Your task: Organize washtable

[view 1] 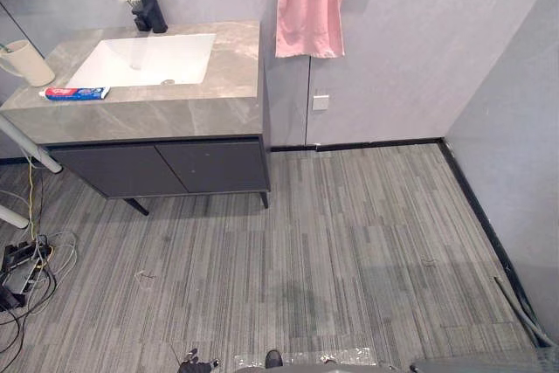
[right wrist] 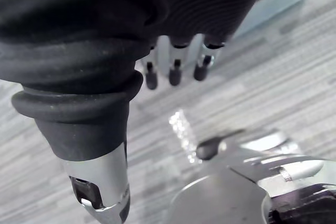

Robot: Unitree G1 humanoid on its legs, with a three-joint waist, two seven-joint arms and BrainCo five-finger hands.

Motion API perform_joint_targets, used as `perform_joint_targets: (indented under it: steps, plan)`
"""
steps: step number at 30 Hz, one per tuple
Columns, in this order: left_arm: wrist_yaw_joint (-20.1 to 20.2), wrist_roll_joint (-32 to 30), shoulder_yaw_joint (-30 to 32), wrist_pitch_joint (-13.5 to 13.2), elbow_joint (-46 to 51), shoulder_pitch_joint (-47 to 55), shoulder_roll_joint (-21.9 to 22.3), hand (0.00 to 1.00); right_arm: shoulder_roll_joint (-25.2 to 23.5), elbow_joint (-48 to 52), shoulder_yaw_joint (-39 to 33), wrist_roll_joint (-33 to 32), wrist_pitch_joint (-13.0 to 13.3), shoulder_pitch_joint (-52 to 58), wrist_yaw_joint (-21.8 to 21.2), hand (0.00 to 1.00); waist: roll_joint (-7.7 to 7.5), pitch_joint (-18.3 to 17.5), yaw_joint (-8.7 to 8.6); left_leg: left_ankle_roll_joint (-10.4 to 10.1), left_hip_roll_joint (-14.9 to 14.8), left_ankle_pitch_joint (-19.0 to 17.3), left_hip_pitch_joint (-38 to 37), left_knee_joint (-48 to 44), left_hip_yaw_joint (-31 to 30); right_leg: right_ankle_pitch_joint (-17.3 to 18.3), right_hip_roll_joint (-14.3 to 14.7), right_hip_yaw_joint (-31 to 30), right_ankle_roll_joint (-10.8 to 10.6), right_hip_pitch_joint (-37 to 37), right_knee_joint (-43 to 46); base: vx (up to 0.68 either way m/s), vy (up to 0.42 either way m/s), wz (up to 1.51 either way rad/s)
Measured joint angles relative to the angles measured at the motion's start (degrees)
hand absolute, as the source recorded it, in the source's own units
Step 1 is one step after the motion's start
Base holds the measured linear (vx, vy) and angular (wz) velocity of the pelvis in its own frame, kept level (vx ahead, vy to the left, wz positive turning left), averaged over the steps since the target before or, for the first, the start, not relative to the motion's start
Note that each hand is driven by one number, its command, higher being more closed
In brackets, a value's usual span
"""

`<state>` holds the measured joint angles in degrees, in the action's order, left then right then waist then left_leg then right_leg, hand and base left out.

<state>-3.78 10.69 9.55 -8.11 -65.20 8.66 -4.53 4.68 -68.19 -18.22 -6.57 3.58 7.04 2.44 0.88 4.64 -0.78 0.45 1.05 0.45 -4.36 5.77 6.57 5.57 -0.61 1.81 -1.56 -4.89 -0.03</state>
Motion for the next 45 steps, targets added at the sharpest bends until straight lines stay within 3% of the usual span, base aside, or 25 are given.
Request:
perform_joint_targets:
  steps: [40,44,45]
  plan:
    - [-0.1,0.3,-0.3,-0.9,0.1,-0.3,-0.4,0.00,-0.4,0.0,0.1,-0.9,0.0,-0.4,0.1,0.00,-1.03,1.4,0.05,-0.1,-0.3,-0.1,-0.1,0.1,0.9,-1.0,0.4,-0.1,0.2,-0.9,-2.0,-0.01,-0.006,-0.01]
    - [-0.1,1.1,1.9,-0.9,0.2,-0.3,-0.2,0.00,-0.9,0.0,-0.1,-1.9,0.0,-0.6,0.1,0.00,-1.48,1.7,0.16,-1.5,-1.4,-1.4,0.1,-0.5,2.6,-1.2,1.2,-1.5,0.8,-0.3,-2.1,0.03,-0.044,-0.20]
    - [-0.1,1.3,4.1,-0.9,0.5,-0.3,-0.1,0.00,-1.4,0.0,-0.5,-1.9,0.0,-0.9,0.0,0.00,-2.10,2.4,0.37,-1.7,-2.2,-3.3,1.1,-4.0,3.7,-1.1,1.6,-2.4,1.0,-0.6,-1.6,0.07,-0.060,-0.43]
